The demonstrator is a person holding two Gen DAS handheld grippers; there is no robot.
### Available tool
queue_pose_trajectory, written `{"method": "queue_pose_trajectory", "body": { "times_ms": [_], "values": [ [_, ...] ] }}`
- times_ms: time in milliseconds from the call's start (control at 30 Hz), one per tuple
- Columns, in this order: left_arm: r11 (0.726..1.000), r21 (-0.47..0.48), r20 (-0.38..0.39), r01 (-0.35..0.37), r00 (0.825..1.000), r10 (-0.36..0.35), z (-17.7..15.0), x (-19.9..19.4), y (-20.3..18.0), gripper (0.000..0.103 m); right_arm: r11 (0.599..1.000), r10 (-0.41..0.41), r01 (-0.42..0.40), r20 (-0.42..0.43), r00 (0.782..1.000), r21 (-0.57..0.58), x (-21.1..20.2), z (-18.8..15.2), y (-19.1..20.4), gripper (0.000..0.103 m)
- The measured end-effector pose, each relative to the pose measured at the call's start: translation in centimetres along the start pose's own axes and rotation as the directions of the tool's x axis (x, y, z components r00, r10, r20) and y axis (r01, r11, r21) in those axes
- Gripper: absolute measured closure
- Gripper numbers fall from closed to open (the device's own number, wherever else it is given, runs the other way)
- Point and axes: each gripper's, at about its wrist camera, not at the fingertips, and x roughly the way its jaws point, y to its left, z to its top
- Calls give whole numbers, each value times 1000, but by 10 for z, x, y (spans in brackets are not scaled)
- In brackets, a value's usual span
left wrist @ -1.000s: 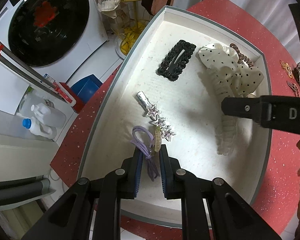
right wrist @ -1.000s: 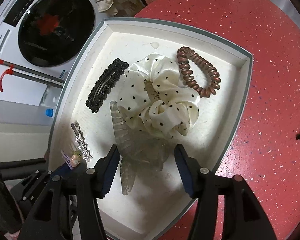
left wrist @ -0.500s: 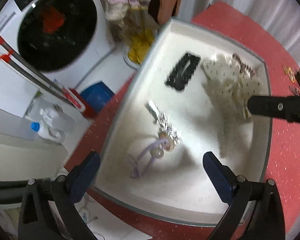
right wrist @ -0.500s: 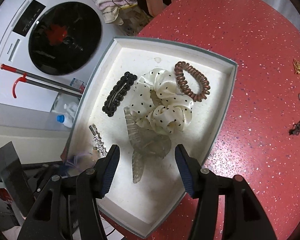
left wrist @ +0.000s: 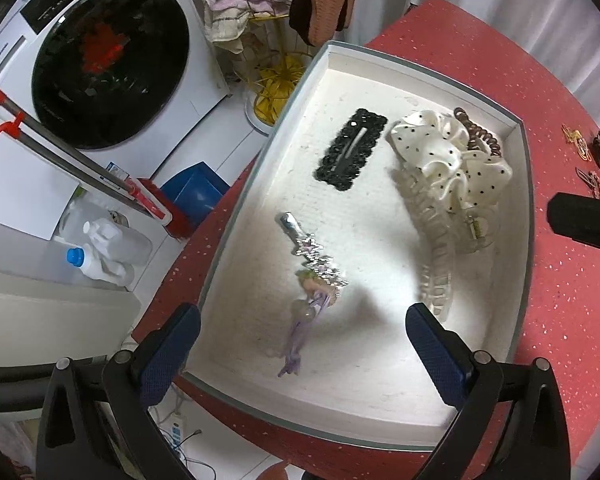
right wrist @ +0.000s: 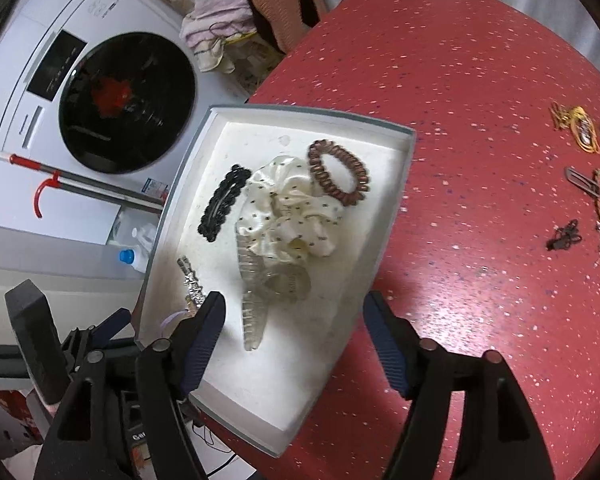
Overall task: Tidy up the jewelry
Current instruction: 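Move both open tools back over the remaining accessories on the table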
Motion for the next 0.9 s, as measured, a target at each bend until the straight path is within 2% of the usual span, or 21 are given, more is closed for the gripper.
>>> {"method": "queue_pose_trajectory", "body": {
  "times_ms": [233,433,600,800,900],
  "values": [
    [999,49,-9,-2,1000,2,5,-8,-17,0,998,-10,9,14,1000,70,-13,-11,-30,20],
    [993,117,-16,32,999,-30,8,-22,-47,0,990,-21,17,26,999,139,-28,-25,-65,20],
    [976,211,-5,51,999,-51,8,-36,-86,0,978,-32,22,46,998,207,-41,-42,-99,6],
    [953,291,-3,84,996,-87,9,-50,-134,0,954,-58,36,64,996,297,-58,-64,-146,5],
    [945,316,10,88,995,-96,8,-57,-153,0,941,-71,41,76,995,335,-65,-73,-165,0]
  ]
}}
